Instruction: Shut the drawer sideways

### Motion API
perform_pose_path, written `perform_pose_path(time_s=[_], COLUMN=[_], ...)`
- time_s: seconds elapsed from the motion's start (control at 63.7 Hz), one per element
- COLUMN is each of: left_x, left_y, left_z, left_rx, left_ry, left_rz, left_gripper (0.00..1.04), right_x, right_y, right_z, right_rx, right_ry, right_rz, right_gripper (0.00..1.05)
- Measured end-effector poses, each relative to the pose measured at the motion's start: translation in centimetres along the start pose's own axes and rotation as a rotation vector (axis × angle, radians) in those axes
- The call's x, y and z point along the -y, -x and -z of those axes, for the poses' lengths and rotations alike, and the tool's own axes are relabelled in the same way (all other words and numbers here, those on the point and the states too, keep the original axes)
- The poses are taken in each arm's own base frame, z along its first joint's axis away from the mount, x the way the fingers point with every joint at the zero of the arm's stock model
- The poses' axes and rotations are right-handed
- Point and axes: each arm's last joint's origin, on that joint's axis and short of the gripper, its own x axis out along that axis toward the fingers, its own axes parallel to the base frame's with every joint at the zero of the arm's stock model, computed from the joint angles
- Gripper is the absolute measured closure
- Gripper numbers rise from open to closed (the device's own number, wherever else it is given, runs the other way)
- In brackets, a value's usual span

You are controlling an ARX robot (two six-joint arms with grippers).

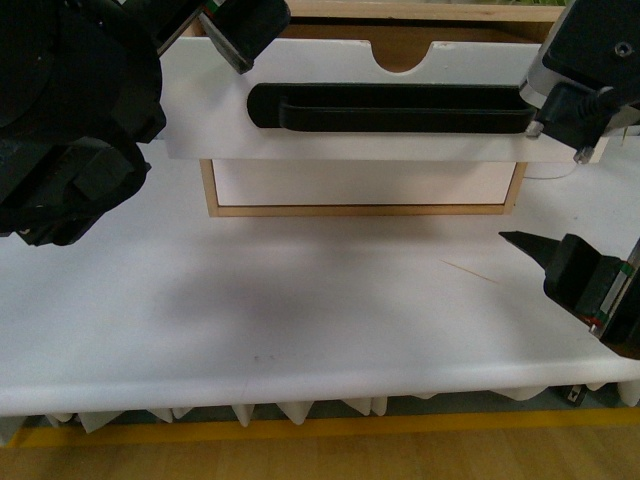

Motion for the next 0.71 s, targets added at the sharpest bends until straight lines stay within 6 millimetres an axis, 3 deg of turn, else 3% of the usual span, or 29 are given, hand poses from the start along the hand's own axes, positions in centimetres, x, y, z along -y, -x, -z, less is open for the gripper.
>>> perform_pose_path(time_s=[0.707], left_x=[2.1], left_y=[-2.7], left_z=[0.4], left_rx=[-0.034], left_ry=[-0.038], left_rz=[0.031], left_gripper=[0.06], right_x=[2.9], right_y=[-4.8], right_z=[-0.5], right_rx=[-0.013], right_ry=[-0.005], right_rz=[0.025], right_gripper=[0.09])
